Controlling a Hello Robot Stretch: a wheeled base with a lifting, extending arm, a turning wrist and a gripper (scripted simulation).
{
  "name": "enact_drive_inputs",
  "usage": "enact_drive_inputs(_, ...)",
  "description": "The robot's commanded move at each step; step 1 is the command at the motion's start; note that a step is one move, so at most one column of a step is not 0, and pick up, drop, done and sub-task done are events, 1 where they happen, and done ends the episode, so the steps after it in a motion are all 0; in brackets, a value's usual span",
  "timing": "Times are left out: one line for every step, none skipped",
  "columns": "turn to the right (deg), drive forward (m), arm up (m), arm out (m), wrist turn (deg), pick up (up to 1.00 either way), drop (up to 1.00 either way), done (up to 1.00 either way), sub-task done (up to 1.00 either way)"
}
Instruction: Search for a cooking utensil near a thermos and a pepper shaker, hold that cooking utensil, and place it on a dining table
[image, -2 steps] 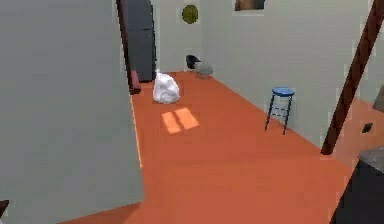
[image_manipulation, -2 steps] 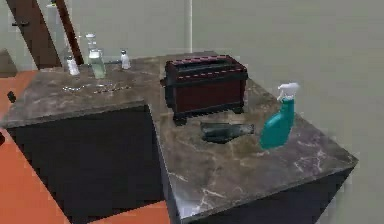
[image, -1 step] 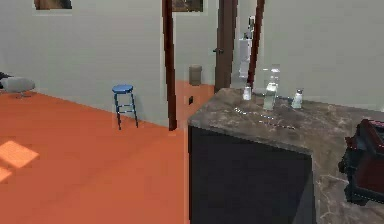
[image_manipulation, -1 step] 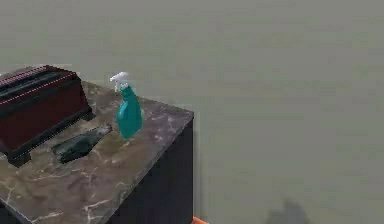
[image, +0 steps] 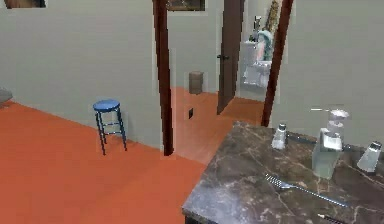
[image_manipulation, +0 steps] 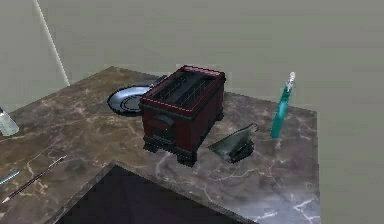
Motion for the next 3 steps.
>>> enact_drive_inputs(-12.0,0.0,0.0,0.0,0.0,0.0,0.0,0.0,0.0)
enact_drive_inputs(0.0,0.0,0.5,0.0,0.0,0.0,0.0,0.0,0.0)
enact_drive_inputs(0.0,0.0,0.38,0.0,0.0,0.0,0.0,0.0,0.0)
